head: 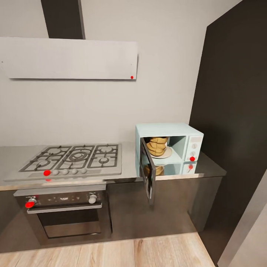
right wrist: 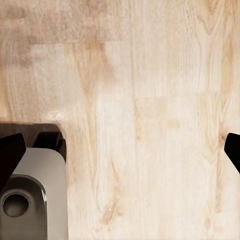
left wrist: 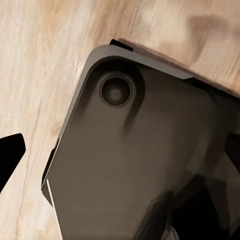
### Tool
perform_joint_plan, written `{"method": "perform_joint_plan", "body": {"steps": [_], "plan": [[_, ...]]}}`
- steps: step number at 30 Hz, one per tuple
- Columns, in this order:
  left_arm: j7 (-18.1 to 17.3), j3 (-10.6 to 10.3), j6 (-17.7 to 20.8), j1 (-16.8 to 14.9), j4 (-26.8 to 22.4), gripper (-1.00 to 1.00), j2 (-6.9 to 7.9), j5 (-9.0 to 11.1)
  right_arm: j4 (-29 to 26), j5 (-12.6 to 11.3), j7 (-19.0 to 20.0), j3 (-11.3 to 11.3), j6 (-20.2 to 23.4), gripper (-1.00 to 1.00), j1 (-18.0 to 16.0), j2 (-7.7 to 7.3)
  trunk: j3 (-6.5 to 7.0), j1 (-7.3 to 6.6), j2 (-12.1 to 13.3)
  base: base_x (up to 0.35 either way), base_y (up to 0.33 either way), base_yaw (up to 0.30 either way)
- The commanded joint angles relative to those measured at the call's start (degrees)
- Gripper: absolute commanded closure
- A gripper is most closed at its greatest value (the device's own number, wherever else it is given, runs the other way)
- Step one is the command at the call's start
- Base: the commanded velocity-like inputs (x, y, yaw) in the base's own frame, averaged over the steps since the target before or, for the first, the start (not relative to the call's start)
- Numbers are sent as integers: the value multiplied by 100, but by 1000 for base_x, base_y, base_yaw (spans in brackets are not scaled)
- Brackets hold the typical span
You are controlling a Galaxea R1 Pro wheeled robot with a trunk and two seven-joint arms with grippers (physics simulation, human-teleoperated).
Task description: In the kitchen, take the popcorn bag from the countertop, put it into the microwave, and heat it until the popcorn is cooked so the cooked popcorn ends up inside the bag.
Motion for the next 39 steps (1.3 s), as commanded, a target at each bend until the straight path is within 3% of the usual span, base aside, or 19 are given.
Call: {"method": "perform_joint_plan", "body": {"steps": [1,4,7,11,12,17,20,23,24,29,30,31,33,36,39], "plan": [[-10,18,-12,-1,-32,-100,3,0,7,44,10,-48,6,-100,-6,-3,-6,0,-4,0,0,0],[-13,7,7,-1,-242,-100,2,-5,7,41,8,-48,2,-100,-6,-8,-6,0,-4,0,0,0],[-3,-8,106,-1,-913,-100,-11,-36,7,40,8,-48,-6,-100,-6,-11,-6,0,-4,0,0,0],[15,-39,898,-1,-2350,-100,17,-71,7,46,7,-48,-8,-100,-6,-12,-6,0,-4,0,0,0],[15,-41,971,-1,-2476,-100,23,-73,7,46,7,-48,-6,-100,-6,-12,-6,0,-4,0,0,0],[18,-50,1732,-1,-4040,-100,103,-87,7,48,7,-48,-3,-100,-6,-12,-6,0,-4,0,0,0],[18,-51,2373,-7,-5048,-100,132,-89,7,48,7,-48,-7,-100,-6,-12,-6,0,-4,0,0,0],[15,-48,2788,-61,-5555,-100,119,-215,7,48,7,-48,-8,-100,-6,-12,-6,0,-4,0,0,0],[10,-45,2929,-246,-5716,-100,75,-382,7,48,7,-48,-8,-100,-6,-14,-6,0,-4,0,0,0],[14,-50,3179,-849,-5834,-100,-207,-592,7,48,7,-48,-9,-100,-6,-21,-6,0,-4,0,0,0],[16,-53,3377,-1161,-5853,-100,-362,-707,7,48,7,-48,-10,-100,-6,-23,-6,0,-4,0,0,0],[17,-55,3424,-1240,-5859,-100,-397,-743,7,48,7,-48,-9,-100,-6,-23,-6,0,-4,0,0,0],[14,-58,3646,-1688,-5876,-100,-608,-943,7,48,7,-48,-9,-100,-6,-23,-6,0,-4,0,0,0],[-2,-61,3943,-2210,-5896,-100,-821,-1062,7,48,7,-48,-12,-100,-6,-28,-6,0,-4,0,0,0],[-8,-125,4104,-2583,-5993,-100,-922,-1079,7,48,7,-48,-17,-100,-6,-33,-6,0,-4,0,0,0]]}}
